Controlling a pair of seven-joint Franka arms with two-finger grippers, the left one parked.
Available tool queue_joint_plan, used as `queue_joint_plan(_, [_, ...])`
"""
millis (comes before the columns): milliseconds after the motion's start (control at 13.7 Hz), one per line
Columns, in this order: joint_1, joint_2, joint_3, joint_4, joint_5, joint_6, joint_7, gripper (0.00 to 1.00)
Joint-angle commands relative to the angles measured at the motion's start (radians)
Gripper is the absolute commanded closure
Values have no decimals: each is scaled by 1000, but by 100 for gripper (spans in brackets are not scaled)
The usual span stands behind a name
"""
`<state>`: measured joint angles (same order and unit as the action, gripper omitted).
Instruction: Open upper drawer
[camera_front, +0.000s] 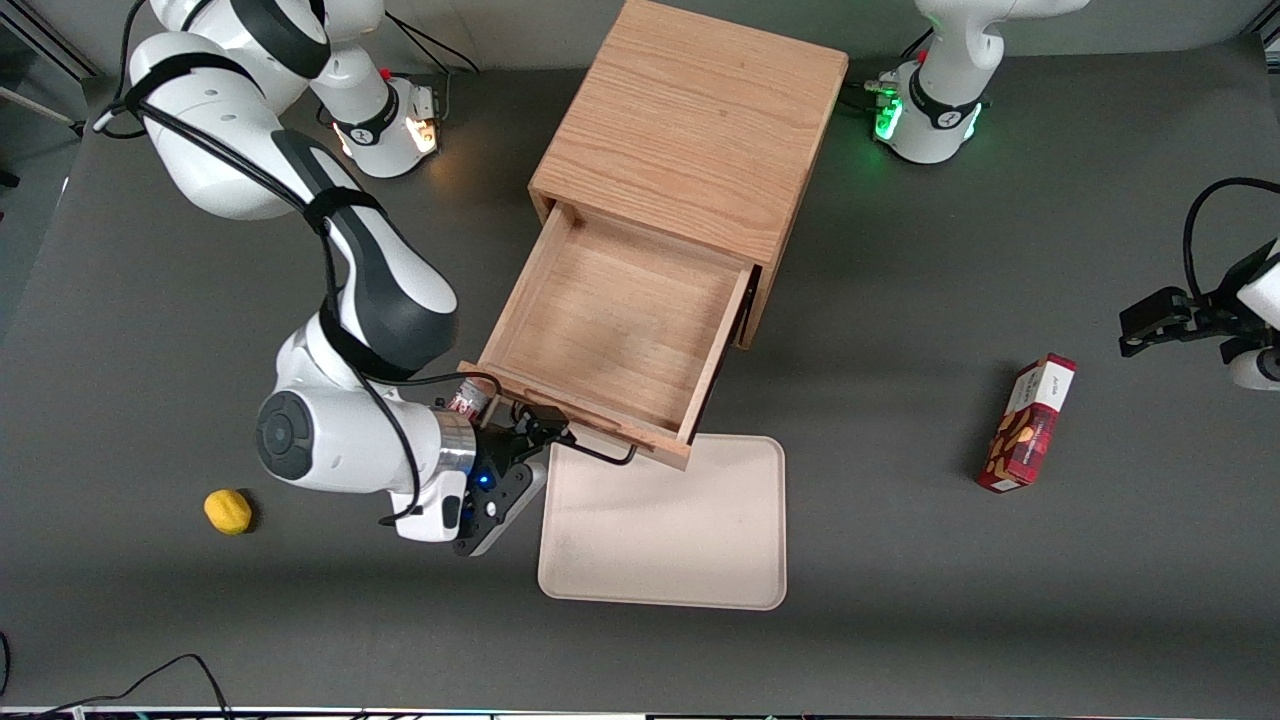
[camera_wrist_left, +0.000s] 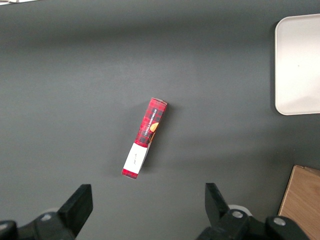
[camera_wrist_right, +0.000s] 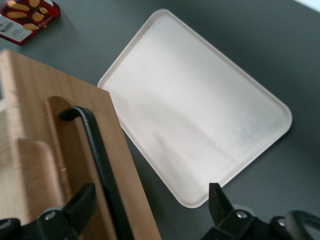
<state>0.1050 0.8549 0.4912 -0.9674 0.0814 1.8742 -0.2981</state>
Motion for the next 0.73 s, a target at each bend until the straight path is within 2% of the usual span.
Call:
queue_joint_plan(0, [-16, -101, 0, 12, -18, -59, -13, 0])
queue_joint_plan(220, [-30, -210, 0, 9, -21, -145, 14, 0])
queue_joint_plan(439, [-31, -345, -31, -11, -35, -271, 262, 0])
queue_joint_plan(512, [-36, -385, -57, -11, -35, -343, 343, 0])
queue_joint_plan(659, [-48, -468, -130, -20, -37, -479, 373, 0])
